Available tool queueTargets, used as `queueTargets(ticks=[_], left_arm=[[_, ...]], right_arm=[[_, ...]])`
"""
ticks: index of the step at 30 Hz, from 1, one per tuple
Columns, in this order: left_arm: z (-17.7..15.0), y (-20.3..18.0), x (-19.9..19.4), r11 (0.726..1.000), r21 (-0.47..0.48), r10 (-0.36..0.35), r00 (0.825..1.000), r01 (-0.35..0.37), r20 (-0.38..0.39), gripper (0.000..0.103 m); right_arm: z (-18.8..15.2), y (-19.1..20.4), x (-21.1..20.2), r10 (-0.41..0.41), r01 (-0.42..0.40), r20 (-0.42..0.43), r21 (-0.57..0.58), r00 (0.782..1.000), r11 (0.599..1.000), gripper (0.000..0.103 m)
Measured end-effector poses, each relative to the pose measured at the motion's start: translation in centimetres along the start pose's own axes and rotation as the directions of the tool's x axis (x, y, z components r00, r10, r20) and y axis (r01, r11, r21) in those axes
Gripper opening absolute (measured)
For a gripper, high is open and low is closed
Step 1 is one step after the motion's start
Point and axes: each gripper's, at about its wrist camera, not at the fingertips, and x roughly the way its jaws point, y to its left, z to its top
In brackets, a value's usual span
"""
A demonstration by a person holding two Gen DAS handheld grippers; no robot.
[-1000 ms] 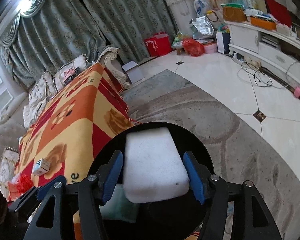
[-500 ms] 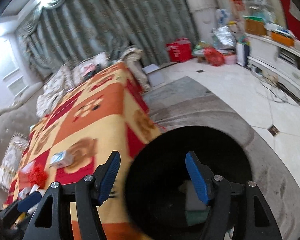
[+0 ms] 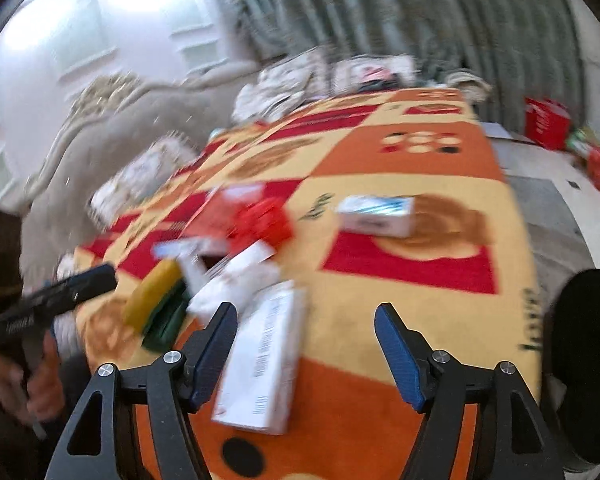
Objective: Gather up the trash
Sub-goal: 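Grasp the yellow sponge with the left tool while the right tool grasps the white medicine box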
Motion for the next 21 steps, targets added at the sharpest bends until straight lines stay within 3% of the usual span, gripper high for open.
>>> queueTargets(ticks=[4,8,13,21], left_arm=[[-1.0,1.5,0.7,0.999,-0.032,-0.018,1.000,0.018,-0.017,0.069],[-1.1,1.1,1.7,0.999,-0.030,-0.016,0.999,0.015,-0.036,0.069],[-1.5,1.3,3.0,0.999,-0.015,0.036,0.997,-0.037,-0.062,0.069],[-1.3,2.4,3.3,0.996,-0.025,0.079,0.996,-0.080,-0.051,0.069]], right_arm=[[-0.6,2.2,2.4,0.018,-0.020,-0.062,-0.035,0.998,0.999,0.070],[-1.3,3.4,3.4,-0.020,0.012,-0.097,-0.081,0.995,0.997,0.070],[-2.2,3.2,4.4,-0.053,0.035,-0.167,-0.107,0.984,0.994,0.070],[-2.8,3.4,4.7,-0.081,0.056,-0.174,-0.146,0.981,0.988,0.067]])
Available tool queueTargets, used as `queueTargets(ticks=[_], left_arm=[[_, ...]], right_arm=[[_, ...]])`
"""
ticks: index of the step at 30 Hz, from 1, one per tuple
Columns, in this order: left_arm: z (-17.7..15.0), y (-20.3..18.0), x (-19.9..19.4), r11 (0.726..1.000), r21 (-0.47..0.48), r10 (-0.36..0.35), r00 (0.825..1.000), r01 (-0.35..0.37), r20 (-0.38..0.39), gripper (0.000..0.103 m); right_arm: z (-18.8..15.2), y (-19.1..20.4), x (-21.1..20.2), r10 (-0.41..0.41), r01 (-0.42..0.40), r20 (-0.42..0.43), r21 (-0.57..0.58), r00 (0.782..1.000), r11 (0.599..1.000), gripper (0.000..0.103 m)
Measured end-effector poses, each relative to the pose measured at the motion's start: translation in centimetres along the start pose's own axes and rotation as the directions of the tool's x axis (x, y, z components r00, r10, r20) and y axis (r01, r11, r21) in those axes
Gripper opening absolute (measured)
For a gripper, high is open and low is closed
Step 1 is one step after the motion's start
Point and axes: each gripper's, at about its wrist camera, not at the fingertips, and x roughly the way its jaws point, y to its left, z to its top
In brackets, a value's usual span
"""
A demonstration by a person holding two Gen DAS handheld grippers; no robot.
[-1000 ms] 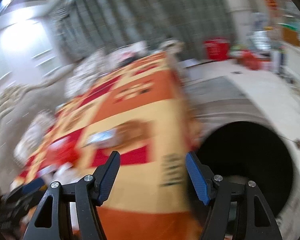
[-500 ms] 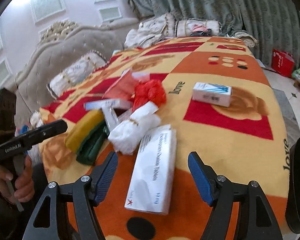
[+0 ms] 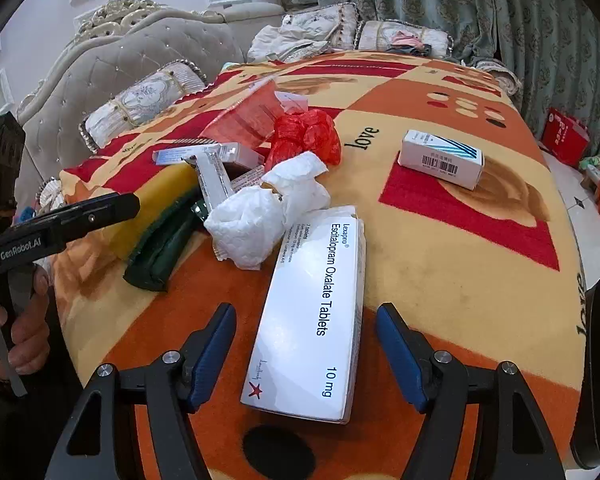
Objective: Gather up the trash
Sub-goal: 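Grasp the yellow sponge with the left tool while the right tool grasps the white medicine box, then lift the yellow sponge and white medicine box above the blanket with both tools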
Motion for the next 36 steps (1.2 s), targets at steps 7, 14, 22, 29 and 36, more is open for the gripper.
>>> queueTargets(ticks=[7,14,22,29,36], left_arm=[[-0.3,-0.4,0.7,1.000,0.015,-0.022,0.999,0.022,-0.036,0.069],[-0.4,-1.6,1.2,0.998,0.058,-0.006,0.999,0.009,-0.038,0.069],[-0.7,-0.2,0.4,0.999,-0.008,0.040,0.999,-0.040,-0.002,0.058],[-0.9,1.4,-3.3,0.994,-0.081,0.080,0.995,-0.074,0.066,0.057],[-0.7,0.2,-4.5,0.996,-0.065,0.067,0.995,-0.062,0.078,0.057]], right_arm=[[-0.1,-0.5,-0.1,-0.014,0.014,0.001,0.006,1.000,1.000,0.048],[-0.1,-0.5,-0.1,-0.007,0.007,0.001,0.005,1.000,1.000,0.048],[-0.1,-0.4,-0.3,-0.001,0.001,0.006,-0.001,1.000,1.000,0.048],[0.1,-0.6,-1.6,0.039,-0.039,0.044,0.001,0.998,0.999,0.047],[0.3,-1.8,-4.5,0.065,-0.073,0.163,0.044,0.984,0.996,0.035]])
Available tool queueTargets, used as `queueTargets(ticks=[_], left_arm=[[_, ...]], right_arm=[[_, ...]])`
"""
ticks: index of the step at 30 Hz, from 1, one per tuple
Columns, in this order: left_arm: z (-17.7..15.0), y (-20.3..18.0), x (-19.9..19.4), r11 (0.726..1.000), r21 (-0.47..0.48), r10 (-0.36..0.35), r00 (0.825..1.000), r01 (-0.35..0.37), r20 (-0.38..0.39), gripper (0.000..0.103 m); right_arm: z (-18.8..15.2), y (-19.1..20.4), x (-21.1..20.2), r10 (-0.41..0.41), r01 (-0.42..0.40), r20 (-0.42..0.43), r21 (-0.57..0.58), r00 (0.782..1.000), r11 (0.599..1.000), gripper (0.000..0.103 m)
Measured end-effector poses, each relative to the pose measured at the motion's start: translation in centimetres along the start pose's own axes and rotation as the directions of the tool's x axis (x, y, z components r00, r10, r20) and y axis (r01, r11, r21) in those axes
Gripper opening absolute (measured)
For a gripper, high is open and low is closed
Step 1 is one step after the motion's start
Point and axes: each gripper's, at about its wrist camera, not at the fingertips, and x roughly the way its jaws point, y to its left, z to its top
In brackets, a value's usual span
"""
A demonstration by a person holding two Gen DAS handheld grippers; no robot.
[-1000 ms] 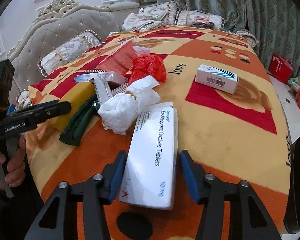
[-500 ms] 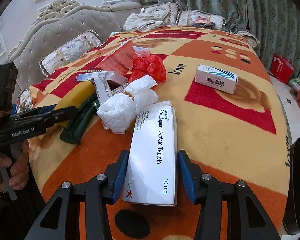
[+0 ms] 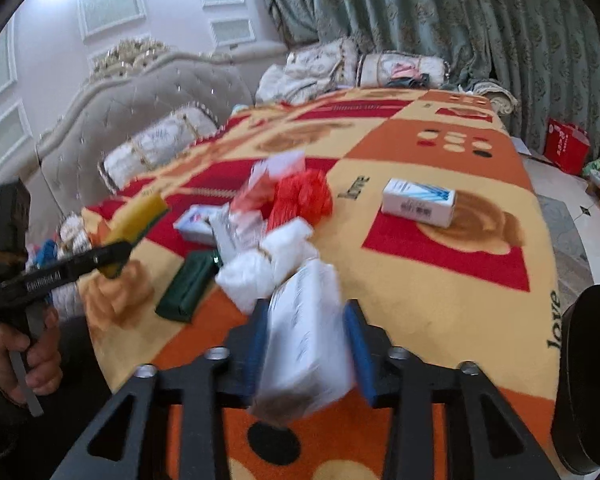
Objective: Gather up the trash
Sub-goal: 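Lift the yellow sponge and white medicine box above the blanket with both tools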
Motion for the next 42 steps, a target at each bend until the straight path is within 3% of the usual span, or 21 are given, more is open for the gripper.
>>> queueTargets(ticks=[5,7,8,11,13,21,24,29,34,37,39,42], left_arm=[[0.0,-1.2,-0.4,0.999,0.025,-0.024,1.000,0.024,0.000,0.058],[-0.1,-1.4,-0.4,0.999,0.024,-0.034,0.999,0.034,-0.005,0.058],[-0.1,-1.4,-0.3,0.999,0.023,-0.037,0.999,0.037,-0.009,0.058],[-0.3,-1.6,-0.3,0.999,0.026,-0.041,0.999,0.041,-0.013,0.058],[-0.4,-1.7,-0.3,0.999,0.030,-0.043,0.999,0.044,-0.016,0.058],[-0.9,-1.9,-0.2,0.998,0.029,-0.052,0.998,0.053,-0.031,0.058],[-1.2,-1.9,-0.1,0.998,0.027,-0.055,0.998,0.056,-0.038,0.058],[-1.2,-2.0,0.1,0.998,0.026,-0.062,0.997,0.063,-0.041,0.058],[-1.2,-2.1,0.0,0.998,0.023,-0.063,0.997,0.064,-0.043,0.058],[-1.2,-2.2,0.1,0.998,0.021,-0.065,0.997,0.066,-0.044,0.058],[-1.3,-2.3,0.0,0.998,0.023,-0.064,0.997,0.065,-0.044,0.058],[-1.2,-2.4,0.0,0.997,0.024,-0.067,0.997,0.068,-0.040,0.058]], right_arm=[[0.1,-0.6,-0.7,0.011,-0.011,0.017,0.017,1.000,1.000,0.035],[-0.1,-0.1,-0.5,0.020,-0.020,0.008,0.005,1.000,1.000,0.039],[-0.2,0.2,-0.3,0.017,-0.017,-0.002,-0.007,1.000,1.000,0.046],[-0.8,1.0,0.6,-0.035,0.032,-0.051,-0.071,0.998,0.997,0.049],[-1.1,0.7,1.5,-0.053,0.046,-0.096,-0.069,0.994,0.997,0.049],[-1.5,-0.4,2.1,-0.121,0.113,-0.108,-0.075,0.987,0.991,0.049],[-1.2,-0.6,1.6,-0.097,0.093,-0.081,-0.059,0.992,0.994,0.049],[-1.7,-0.7,2.5,-0.117,0.110,-0.126,-0.063,0.985,0.992,0.049],[-1.6,-1.6,2.4,-0.101,0.102,-0.122,0.002,0.987,0.995,0.049],[-1.5,-2.1,2.4,-0.092,0.097,-0.124,0.039,0.988,0.995,0.038],[-1.6,-2.4,2.6,-0.088,0.096,-0.141,0.052,0.986,0.994,0.018],[-1.5,-2.5,2.5,-0.100,0.109,-0.138,0.059,0.985,0.992,0.018]])
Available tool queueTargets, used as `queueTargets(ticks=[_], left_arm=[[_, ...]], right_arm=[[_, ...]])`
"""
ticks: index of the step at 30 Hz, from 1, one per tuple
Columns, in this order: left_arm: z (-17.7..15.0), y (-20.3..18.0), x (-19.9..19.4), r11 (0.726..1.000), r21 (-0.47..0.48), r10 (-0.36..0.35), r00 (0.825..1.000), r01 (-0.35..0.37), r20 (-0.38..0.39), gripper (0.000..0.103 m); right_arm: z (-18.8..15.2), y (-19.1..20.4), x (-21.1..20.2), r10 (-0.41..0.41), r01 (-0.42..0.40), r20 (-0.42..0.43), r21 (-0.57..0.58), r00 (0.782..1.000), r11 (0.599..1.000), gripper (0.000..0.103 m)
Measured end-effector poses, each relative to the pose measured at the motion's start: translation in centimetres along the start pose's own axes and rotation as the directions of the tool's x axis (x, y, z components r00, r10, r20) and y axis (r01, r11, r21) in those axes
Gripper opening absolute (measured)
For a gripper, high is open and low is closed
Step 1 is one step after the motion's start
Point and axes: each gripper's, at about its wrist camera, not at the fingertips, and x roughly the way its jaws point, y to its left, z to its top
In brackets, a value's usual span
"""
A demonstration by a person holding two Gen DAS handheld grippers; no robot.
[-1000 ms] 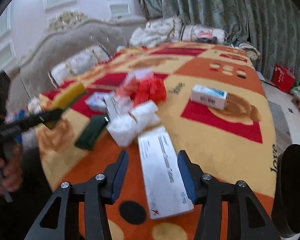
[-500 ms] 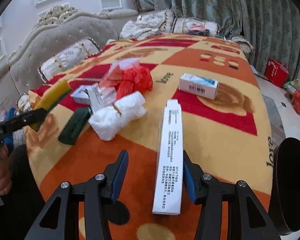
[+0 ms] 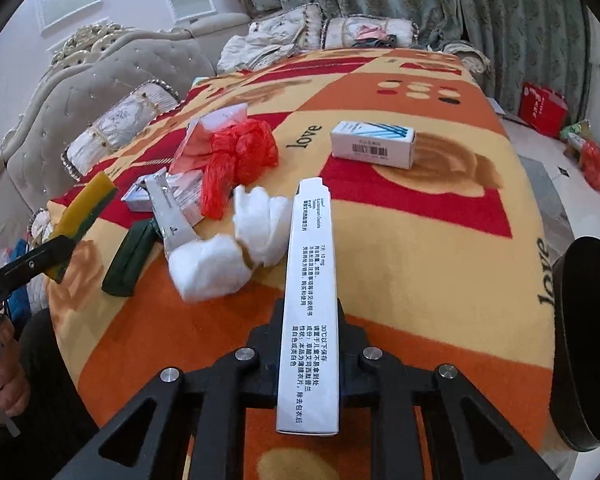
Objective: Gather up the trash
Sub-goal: 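Lift the yellow sponge and white medicine box above the blanket with both tools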
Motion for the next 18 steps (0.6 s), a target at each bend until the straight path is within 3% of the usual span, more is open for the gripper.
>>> queueTargets(ticks=[13,18], left_arm=[[0.5,-1.6,-0.6,0.999,0.015,-0.045,0.999,0.045,0.024,0.057],[1.0,-3.0,-0.6,0.997,0.038,-0.064,0.997,0.063,0.029,0.057]], right_arm=[[1.1,-2.0,-3.5,-0.004,-0.013,0.171,0.097,0.985,0.995,0.018],[1.2,-2.6,-4.1,-0.009,-0.014,0.196,0.114,0.981,0.993,0.018]])
